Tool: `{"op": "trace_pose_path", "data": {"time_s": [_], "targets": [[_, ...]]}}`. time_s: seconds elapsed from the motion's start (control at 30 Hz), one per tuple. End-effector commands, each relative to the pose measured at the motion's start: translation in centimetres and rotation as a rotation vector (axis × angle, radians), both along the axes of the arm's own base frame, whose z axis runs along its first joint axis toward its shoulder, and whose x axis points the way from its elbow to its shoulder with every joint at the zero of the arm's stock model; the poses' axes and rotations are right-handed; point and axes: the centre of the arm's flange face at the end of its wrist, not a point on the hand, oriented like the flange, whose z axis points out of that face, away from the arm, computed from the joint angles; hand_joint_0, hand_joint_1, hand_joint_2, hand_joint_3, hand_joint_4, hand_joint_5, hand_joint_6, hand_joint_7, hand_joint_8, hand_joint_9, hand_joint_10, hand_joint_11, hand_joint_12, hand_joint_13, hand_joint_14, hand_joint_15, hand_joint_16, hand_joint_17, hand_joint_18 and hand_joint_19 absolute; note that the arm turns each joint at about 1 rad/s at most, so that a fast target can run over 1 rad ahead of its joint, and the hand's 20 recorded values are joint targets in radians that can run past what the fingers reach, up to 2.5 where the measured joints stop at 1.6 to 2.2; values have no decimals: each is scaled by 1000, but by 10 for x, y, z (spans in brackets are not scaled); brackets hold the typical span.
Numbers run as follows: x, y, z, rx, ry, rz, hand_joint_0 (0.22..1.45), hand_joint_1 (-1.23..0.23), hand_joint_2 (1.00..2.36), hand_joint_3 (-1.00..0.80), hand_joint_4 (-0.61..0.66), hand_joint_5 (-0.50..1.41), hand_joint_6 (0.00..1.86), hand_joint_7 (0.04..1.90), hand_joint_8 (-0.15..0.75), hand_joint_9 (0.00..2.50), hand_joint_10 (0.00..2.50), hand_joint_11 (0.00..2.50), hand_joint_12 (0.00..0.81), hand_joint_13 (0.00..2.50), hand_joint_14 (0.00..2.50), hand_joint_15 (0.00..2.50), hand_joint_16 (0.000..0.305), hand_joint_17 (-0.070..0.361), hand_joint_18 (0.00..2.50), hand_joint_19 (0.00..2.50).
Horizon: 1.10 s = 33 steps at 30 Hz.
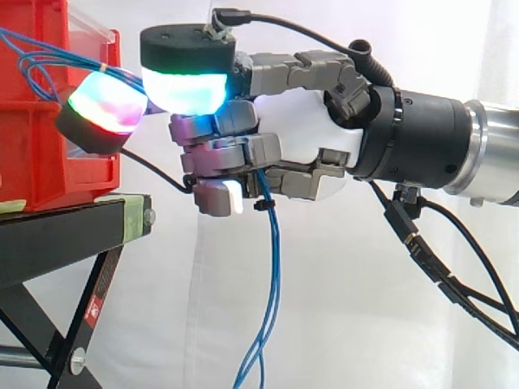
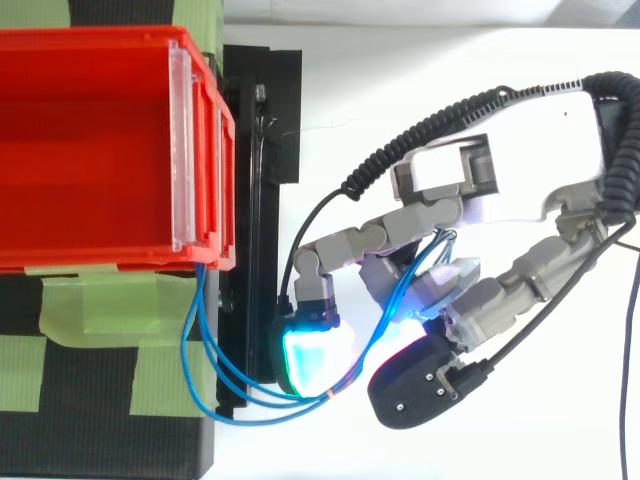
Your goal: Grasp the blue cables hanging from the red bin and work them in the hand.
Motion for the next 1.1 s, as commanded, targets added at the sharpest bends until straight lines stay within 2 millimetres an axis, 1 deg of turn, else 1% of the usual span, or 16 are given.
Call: {"op": "trace_pose_path", "data": {"time_s": [0.0, 0.07, 0.13, 0.17, 0.27, 0.33, 0.37, 0.43, 0.47, 0.53, 0.63, 0.77, 0.87, 0.93, 0.97, 1.07], "targets": [[0, 0, 0, 1, 1, 2, 943, -741, 1073, 220, 294, 156, 0, 1277, 438, 170, 2500, 1760, 476, 561, 2500, 1413, 63, 141, 986, 861], [0, 0, 0, 2, -1, 0, 933, -745, 1086, 204, 299, 144, 0, 1275, 442, 144, 2500, 1751, 480, 537, 2500, 1402, 63, 141, 964, 853], [0, 0, 0, 1, -2, 2, 933, -752, 1000, 192, 299, 134, 0, 1276, 448, 117, 2500, 1735, 483, 509, 2500, 1413, 64, 144, 954, 837], [0, 0, 0, 1, -2, 2, 927, -752, 1001, 176, 301, 133, 0, 1275, 448, 113, 2500, 1744, 483, 507, 2500, 1409, 65, 146, 949, 834], [0, 0, 0, 2, -2, 0, 902, -744, 1007, 64, 294, 123, 1, 1272, 440, 109, 2500, 1744, 477, 496, 2500, 1412, 62, 141, 938, 866], [0, 0, 0, 2, -1, 0, 857, -713, 1019, -207, 264, 114, 3, 1279, 407, 134, 2500, 1791, 450, 462, 2500, 1440, 51, 115, 942, 1198], [0, 0, 0, 2, -1, 0, 847, -705, 1021, -244, 245, 114, 4, 1280, 395, 143, 2500, 1844, 437, 447, 2500, 1479, 47, 106, 949, 1356], [0, 0, 1, 2, -4, 0, 829, -697, 1018, -422, 250, 128, 4, 1296, 395, 199, 2500, 1852, 439, 483, 2500, 1479, 47, 107, 979, 1355], [0, 0, 1, 2, -4, 0, 830, -695, 1017, -467, 254, 138, 3, 1296, 392, 202, 2500, 1827, 436, 491, 2500, 1482, 48, 108, 990, 1361], [0, 0, 1, 2, -4, 0, 806, -683, 1013, -670, 267, 157, 2, 1313, 393, 239, 2500, 1823, 435, 520, 2500, 1474, 49, 109, 1021, 1340], [0, 0, 0, 2, -1, 0, 787, -671, 1006, -834, 272, 201, 30, 1330, 399, 314, 2500, 1828, 438, 587, 2500, 1460, 50, 112, 1078, 1247], [0, 0, 0, 2, 1, 0, 788, -653, 1003, -923, 283, 237, 161, 1288, 394, 394, 2500, 1811, 440, 657, 2500, 1473, 49, 111, 1142, 1229], [0, 0, 0, 2, 1, -1, 796, -641, 1002, -958, 276, 322, 298, 1238, 388, 520, 2500, 1842, 432, 718, 2500, 1470, 49, 109, 1220, 1240], [0, 0, 0, 0, 0, 0, 815, -631, 1001, -965, 262, 381, 334, 1213, 373, 574, 2500, 1837, 425, 769, 2500, 1489, 47, 106, 1274, 1282], [0, 0, 0, -1, 0, -2, 825, -627, 1002, -954, 254, 405, 348, 1210, 372, 607, 2500, 1853, 418, 771, 2500, 1493, 46, 104, 1290, 1306], [0, 0, 0, -1, 0, -2, 891, -616, 1009, -812, 233, 455, 343, 1212, 359, 685, 2500, 1866, 410, 808, 2500, 1519, 45, 102, 1330, 1360]]}}
